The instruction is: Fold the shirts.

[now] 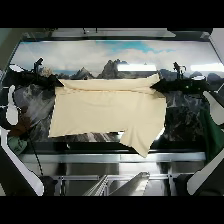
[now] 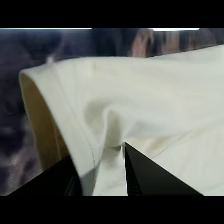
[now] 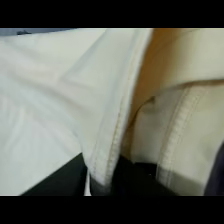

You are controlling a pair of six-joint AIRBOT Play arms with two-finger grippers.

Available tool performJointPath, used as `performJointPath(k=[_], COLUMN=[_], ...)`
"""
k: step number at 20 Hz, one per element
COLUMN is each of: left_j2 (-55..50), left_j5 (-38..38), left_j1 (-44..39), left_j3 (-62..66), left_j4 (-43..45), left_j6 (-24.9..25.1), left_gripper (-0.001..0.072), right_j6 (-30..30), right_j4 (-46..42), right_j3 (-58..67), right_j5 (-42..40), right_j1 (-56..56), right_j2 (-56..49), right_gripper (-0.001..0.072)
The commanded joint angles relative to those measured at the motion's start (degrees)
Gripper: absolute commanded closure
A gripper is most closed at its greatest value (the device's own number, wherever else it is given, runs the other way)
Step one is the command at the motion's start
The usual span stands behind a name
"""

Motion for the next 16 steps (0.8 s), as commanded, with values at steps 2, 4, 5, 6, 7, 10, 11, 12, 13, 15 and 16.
performJointPath(k=[2,4,5,6,7,10,11,12,13,15,16], left_j2=[0.44,2.32,3.85,5.7,7.54,14.67,17.09,20.15,23.15,28.44,30.34], left_j5=[-1.25,-4.0,-5.53,-7.54,-10.19,-18.75,-20.55,-20.7,-19.17,-13.68,-11.47], left_j1=[-0.15,1.11,2.19,3.52,4.59,7.15,7.21,7.19,6.8,5.97,5.64], left_j3=[-0.02,-0.02,-0.02,-0.04,-0.09,-6.43,-10.78,-17.33,-24.33,-38.21,-43.76], left_j4=[0.0,0.11,0.13,0.63,2.45,9.42,10.64,11.32,12.24,16.57,18.91], left_j6=[-1.68,-3.02,-3.32,-5.18,-7.74,-12.48,-12.55,-12.5,-12.24,-10.49,-10.38], left_gripper=[0.0463,0.0463,0.0462,0.0462,0.0462,0.0463,0.0463,0.0463,0.0463,0.0463,0.0462], right_j6=[1.57,1.55,1.55,2.58,4.26,10.34,11.91,13.29,13.99,14.01,14.01], right_j4=[0.74,0.52,-0.35,-2.47,-5.01,-13.9,-15.54,-17.03,-17.68,-19.8,-20.52], right_j3=[0.09,0.09,0.09,0.09,0.09,-0.17,-1.05,-3.39,-6.95,-16.5,-21.66], right_j5=[0.55,1.92,3.26,4.59,6.29,14.38,17.9,20.63,21.99,22.58,22.56], right_j1=[0.15,-0.87,-1.81,-3.1,-4.48,-8.04,-8.59,-8.98,-9.16,-9.7,-10.19], right_j2=[0.79,3.58,5.55,7.96,10.32,16.83,18.47,20.35,22.36,26.77,28.96], right_gripper=[0.0205,0.0205,0.0206,0.0206,0.0208,0.0211,0.0213,0.0217,0.0286,0.032,0.032])
